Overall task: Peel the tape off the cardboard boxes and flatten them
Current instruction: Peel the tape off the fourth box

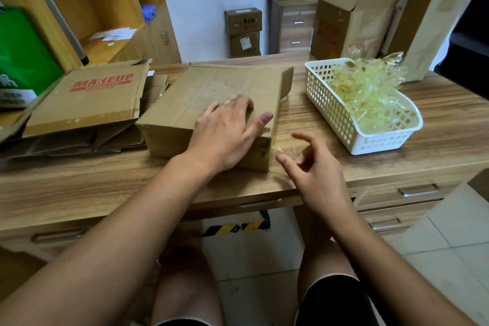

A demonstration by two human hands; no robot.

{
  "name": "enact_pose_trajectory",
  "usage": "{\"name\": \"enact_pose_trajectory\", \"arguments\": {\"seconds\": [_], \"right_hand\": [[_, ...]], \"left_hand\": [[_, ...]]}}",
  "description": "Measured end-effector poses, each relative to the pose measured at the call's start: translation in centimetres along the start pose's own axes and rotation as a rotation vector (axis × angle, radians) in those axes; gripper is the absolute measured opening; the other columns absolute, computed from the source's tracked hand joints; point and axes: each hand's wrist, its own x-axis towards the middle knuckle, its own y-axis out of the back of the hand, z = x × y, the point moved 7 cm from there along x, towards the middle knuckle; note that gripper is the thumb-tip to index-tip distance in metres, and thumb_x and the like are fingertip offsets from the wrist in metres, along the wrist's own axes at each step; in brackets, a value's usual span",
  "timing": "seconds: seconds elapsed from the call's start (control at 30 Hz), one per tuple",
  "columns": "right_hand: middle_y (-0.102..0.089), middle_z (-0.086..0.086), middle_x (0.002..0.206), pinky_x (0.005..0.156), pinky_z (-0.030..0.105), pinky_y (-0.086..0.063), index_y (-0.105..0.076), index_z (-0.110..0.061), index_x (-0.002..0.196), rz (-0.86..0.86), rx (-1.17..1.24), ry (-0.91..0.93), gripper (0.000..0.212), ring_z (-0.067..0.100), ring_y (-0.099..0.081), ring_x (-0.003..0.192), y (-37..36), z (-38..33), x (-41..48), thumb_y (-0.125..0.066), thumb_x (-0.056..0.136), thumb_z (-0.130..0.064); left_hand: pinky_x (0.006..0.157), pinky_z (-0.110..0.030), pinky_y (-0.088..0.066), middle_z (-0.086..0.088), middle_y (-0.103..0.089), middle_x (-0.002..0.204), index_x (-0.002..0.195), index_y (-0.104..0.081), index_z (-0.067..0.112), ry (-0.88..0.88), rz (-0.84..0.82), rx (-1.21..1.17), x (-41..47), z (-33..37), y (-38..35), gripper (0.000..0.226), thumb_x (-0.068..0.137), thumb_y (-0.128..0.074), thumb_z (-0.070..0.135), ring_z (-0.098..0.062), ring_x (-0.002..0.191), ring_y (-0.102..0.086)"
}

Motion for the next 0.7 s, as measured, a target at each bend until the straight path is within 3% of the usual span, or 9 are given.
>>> {"name": "enact_pose_trajectory", "arguments": {"seconds": [0.1, 0.2, 0.33, 0.43, 0.6, 0.7], "right_hand": [[-0.062, -0.006, 0.089, 0.076, 0.018, -0.044, -0.074, -0.034, 0.107, -0.034, -0.069, 0.035, 0.015, 0.003, -0.059, 0.082, 0.1, 0.1, 1.4, -0.071, 0.094, -0.027], [-0.064, -0.003, 0.097, 0.078, 0.01, -0.045, -0.073, -0.039, 0.099, 0.0, -0.041, -0.024, 0.019, -0.001, -0.061, 0.087, 0.6, 0.8, 2.0, -0.068, 0.097, -0.02], [-0.054, -0.011, 0.102, 0.078, -0.005, -0.037, -0.075, -0.029, 0.098, 0.04, -0.01, -0.049, 0.014, -0.022, -0.054, 0.092, 0.9, 0.9, 2.0, -0.069, 0.096, -0.016], [-0.067, -0.01, 0.095, 0.076, 0.003, -0.042, -0.077, -0.023, 0.096, 0.062, -0.011, -0.008, 0.012, -0.009, -0.062, 0.086, 0.8, 0.4, 1.1, -0.07, 0.095, -0.013], [-0.069, -0.004, 0.089, 0.078, 0.018, -0.049, -0.077, -0.011, 0.095, 0.12, -0.107, 0.132, 0.009, 0.01, -0.065, 0.083, 0.6, -1.3, -0.8, -0.07, 0.093, -0.006], [-0.069, 0.001, 0.088, 0.077, 0.03, -0.054, -0.076, -0.008, 0.095, 0.089, -0.155, 0.178, 0.007, 0.016, -0.065, 0.081, -0.5, -2.2, -2.0, -0.069, 0.094, -0.007]], "left_hand": [[0.117, -0.03, -0.011, 0.011, -0.033, 0.159, 0.148, -0.035, 0.035, -0.128, -0.23, -0.016, -0.3, -0.9, -0.2, 0.077, 0.086, -0.02, 0.079, -0.006, 0.144, -0.025], [0.111, -0.025, 0.001, 0.026, -0.013, 0.162, 0.154, -0.02, 0.049, -0.17, -0.345, 0.002, -0.8, -2.7, 0.1, 0.066, 0.093, -0.033, 0.072, 0.015, 0.13, -0.001], [0.12, -0.029, -0.008, 0.025, -0.018, 0.161, 0.152, -0.023, 0.052, -0.173, -0.255, 0.017, -1.1, -3.0, 0.4, 0.056, 0.097, -0.028, 0.062, 0.006, 0.145, -0.013], [0.118, -0.031, -0.013, 0.026, -0.022, 0.159, 0.15, -0.025, 0.055, -0.119, -0.161, 0.055, -0.9, -2.8, 0.3, 0.057, 0.094, -0.023, 0.067, 0.006, 0.141, -0.012], [0.105, -0.025, -0.015, 0.027, -0.029, 0.156, 0.148, -0.029, 0.056, -0.091, -0.046, 0.097, -1.2, -2.4, 0.2, 0.052, 0.098, -0.029, 0.065, 0.009, 0.129, -0.013], [0.11, -0.027, -0.021, 0.023, -0.03, 0.157, 0.149, -0.031, 0.053, -0.078, -0.027, 0.102, -1.1, -2.2, 0.1, 0.052, 0.099, -0.029, 0.063, 0.004, 0.14, -0.02]]}}
